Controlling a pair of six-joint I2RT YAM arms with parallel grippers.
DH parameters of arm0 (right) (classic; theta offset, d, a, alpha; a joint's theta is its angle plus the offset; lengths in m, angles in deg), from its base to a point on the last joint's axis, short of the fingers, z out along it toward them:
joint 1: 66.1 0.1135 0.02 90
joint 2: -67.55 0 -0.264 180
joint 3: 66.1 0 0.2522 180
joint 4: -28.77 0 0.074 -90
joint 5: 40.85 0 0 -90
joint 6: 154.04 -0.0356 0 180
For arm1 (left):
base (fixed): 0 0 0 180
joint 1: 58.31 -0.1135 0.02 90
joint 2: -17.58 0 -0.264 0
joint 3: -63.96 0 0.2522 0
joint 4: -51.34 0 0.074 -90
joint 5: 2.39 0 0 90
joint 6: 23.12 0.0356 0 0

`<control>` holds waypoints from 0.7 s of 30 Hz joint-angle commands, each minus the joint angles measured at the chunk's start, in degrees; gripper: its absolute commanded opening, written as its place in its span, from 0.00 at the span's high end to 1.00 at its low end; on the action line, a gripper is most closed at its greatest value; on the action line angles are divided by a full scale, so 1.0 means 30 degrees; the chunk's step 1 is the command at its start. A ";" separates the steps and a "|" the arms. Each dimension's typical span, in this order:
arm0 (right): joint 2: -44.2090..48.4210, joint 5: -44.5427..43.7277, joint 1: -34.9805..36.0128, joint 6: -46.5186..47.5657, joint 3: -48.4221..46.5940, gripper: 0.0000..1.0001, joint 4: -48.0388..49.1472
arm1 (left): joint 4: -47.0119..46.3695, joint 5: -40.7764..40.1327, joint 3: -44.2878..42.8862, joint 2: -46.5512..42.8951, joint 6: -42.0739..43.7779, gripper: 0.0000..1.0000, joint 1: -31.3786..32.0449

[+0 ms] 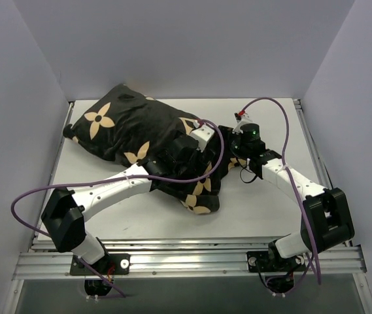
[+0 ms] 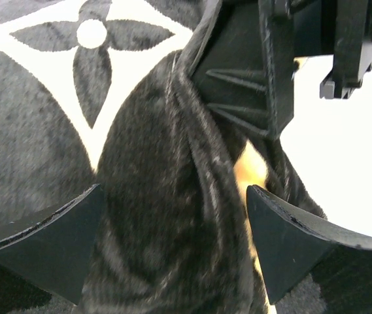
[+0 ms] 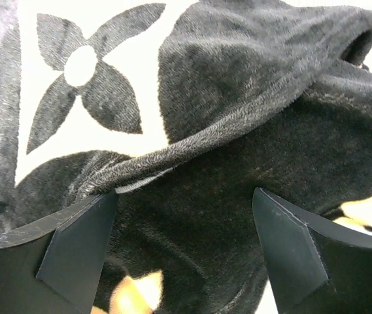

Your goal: Remove the pillowcase from the pillow

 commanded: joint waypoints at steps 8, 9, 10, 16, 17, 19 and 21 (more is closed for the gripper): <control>0.0151 0.0642 0.0229 -0.0178 -0.1171 0.20 0.1240 | -0.1028 -0.0353 -0.2584 0.1911 -0.0626 0.07 -0.0325; 0.0209 0.0642 0.0230 -0.0207 -0.1200 0.20 0.1211 | -0.0998 -0.0557 -0.2674 0.2029 -0.0596 0.09 -0.0413; 0.0181 0.0642 0.0230 -0.0179 -0.1229 0.20 0.1211 | -0.0940 -0.0617 -0.2791 0.2262 -0.0596 0.13 -0.0501; 0.0327 0.0612 0.0259 -0.0120 -0.1376 0.20 0.1065 | -0.0676 -0.0559 -0.2909 0.2820 -0.0742 0.35 -0.0969; 0.0298 0.0612 0.0259 -0.0120 -0.1376 0.20 0.1064 | -0.0618 -0.0588 -0.2909 0.2850 -0.0771 0.41 -0.0970; 0.0356 0.0612 0.0259 -0.0120 -0.1376 0.20 0.1006 | -0.0559 -0.0676 -0.2792 0.2879 -0.0830 0.66 -0.1058; 0.0502 0.0554 0.0201 -0.0120 -0.1318 0.20 0.0801 | -0.0471 -0.0852 -0.2647 0.2792 -0.1005 0.90 -0.1292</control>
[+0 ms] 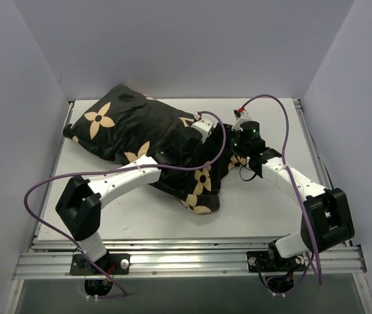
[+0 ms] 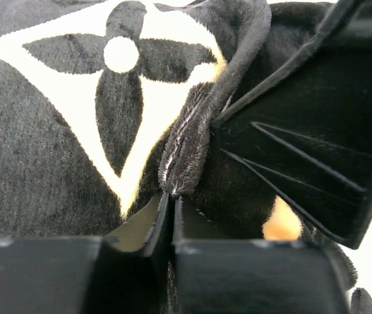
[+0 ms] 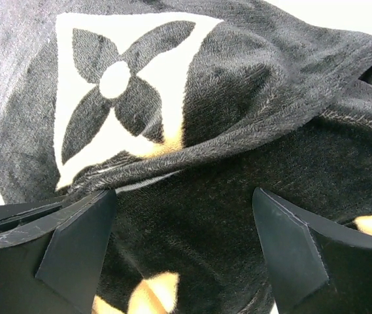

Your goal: Remove the pillowcase from the pillow

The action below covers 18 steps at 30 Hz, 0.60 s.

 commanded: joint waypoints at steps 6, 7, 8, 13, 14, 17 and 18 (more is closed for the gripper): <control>0.1204 0.0378 0.0229 -0.0089 -0.0003 0.20 0.0260 | 0.0392 -0.0044 -0.0393 -0.0825 -0.1156 0.98 -0.1187; 0.1264 0.0467 0.0376 -0.0149 0.0085 0.20 0.0289 | 0.0393 -0.0013 -0.0364 -0.1059 -0.1186 0.98 -0.1217; 0.1351 0.0410 0.0551 -0.0207 0.0289 0.20 0.0376 | 0.0364 0.0016 -0.0363 -0.1119 -0.1186 0.98 -0.1217; 0.1294 -0.0935 0.2103 -0.0501 0.0350 0.20 0.0465 | 0.0304 0.0426 -0.0538 -0.1266 -0.1479 0.98 -0.1217; 0.1207 -0.1229 0.2541 -0.0501 0.0350 0.20 0.0436 | 0.0305 0.0426 -0.0568 -0.1237 -0.1566 0.98 -0.1217; 0.0709 -0.2138 0.3012 -0.0646 0.0466 0.20 0.0464 | 0.0421 0.0397 -0.0685 -0.1237 -0.1654 0.98 -0.1276; 0.0563 -0.2546 0.3072 -0.0705 0.0757 0.20 0.0552 | 0.0480 0.0397 -0.0773 -0.1237 -0.1713 0.98 -0.1305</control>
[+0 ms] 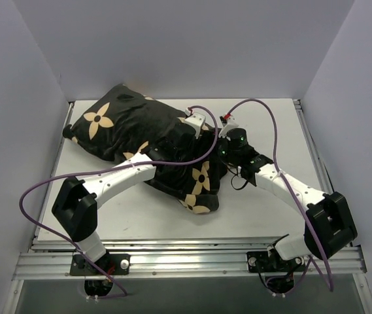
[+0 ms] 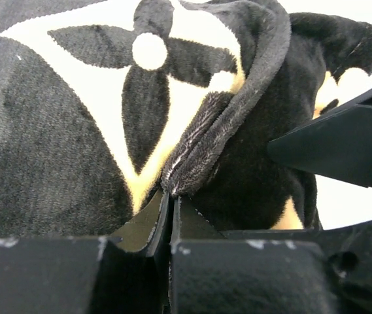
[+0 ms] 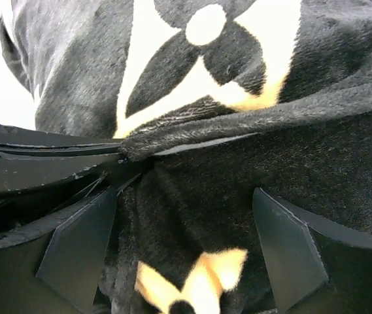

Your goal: Remove the pillowcase from the pillow

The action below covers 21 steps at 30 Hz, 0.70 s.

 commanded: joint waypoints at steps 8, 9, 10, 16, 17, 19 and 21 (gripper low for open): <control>-0.0986 -0.1677 0.0333 -0.0320 0.1705 0.33 0.1307 | 0.0102 -0.0339 -0.0569 -0.1107 -0.0497 0.98 -0.0614; -0.1161 -0.1735 0.0333 -0.0233 0.1764 0.35 0.1336 | 0.0102 -0.0339 -0.0568 -0.1136 -0.0527 0.98 -0.0702; -0.1250 -0.1765 0.0333 -0.0203 0.1852 0.42 0.1337 | 0.0102 -0.0368 -0.0539 -0.1195 -0.0585 0.98 -0.0732; -0.0639 -0.3022 0.0275 0.0265 0.1999 0.95 -0.0443 | 0.0364 -0.0806 -0.0568 -0.1312 -0.0731 0.98 -0.1200; 0.0147 -0.3692 0.0217 0.0324 0.2115 1.00 -0.0885 | 0.0453 -0.0953 -0.0539 -0.1341 -0.0819 0.98 -0.1346; 0.1117 -0.4369 -0.0278 0.0325 0.2320 1.00 -0.2316 | 0.0629 -0.1276 -0.0393 -0.1545 -0.1053 0.98 -0.1814; 0.2699 -0.4869 -0.0952 0.0062 0.2876 1.00 -0.3462 | 0.0659 -0.1568 -0.0013 -0.1722 -0.1229 0.98 -0.2166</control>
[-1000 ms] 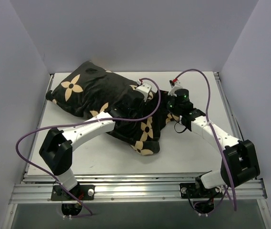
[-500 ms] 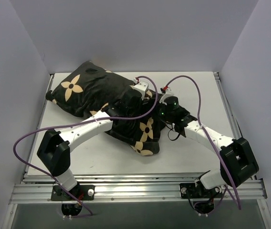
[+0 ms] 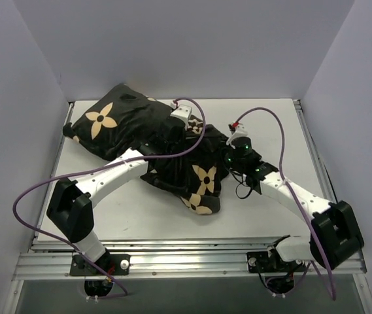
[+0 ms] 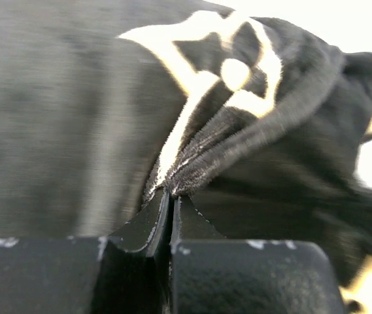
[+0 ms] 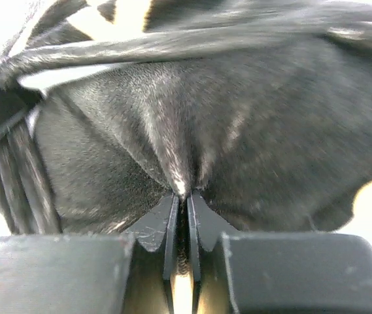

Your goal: Remove the pillowcase from the pillow

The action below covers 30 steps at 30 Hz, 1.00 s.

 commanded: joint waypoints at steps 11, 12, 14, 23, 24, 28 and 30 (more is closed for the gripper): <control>0.8601 -0.1476 -0.4918 -0.5355 0.7059 1.00 -0.6153 | 0.0734 -0.1163 0.1738 -0.2377 -0.1351 0.98 -0.2526; 0.8488 -0.1297 -0.4918 -0.5360 0.7267 1.00 -0.5887 | 0.0734 -0.1046 0.1826 -0.2464 -0.1409 0.98 -0.2526; 0.7759 -0.0975 -0.4918 -0.4719 0.6601 1.00 -0.5913 | 0.0647 -0.0782 0.2119 -0.2523 -0.1498 0.98 -0.2555; 0.5536 -0.4250 -0.1055 -0.1171 -0.1337 0.24 -0.8491 | -0.0379 0.1064 0.3029 -0.2525 -0.2171 0.98 -0.2058; 0.5035 -0.4719 -0.0732 -0.1141 -0.2563 0.19 -0.8550 | -0.0350 0.1094 0.2999 -0.2350 -0.2172 0.98 -0.2000; 0.2223 -0.6007 0.0529 -0.1112 -0.5061 0.09 -0.8404 | -0.0408 0.1094 0.2823 -0.2055 -0.2288 0.97 -0.1765; 0.0465 -0.6537 0.1057 -0.1141 -0.5911 0.09 -0.8433 | -0.0495 0.1006 0.2794 -0.1997 -0.2347 0.97 -0.1794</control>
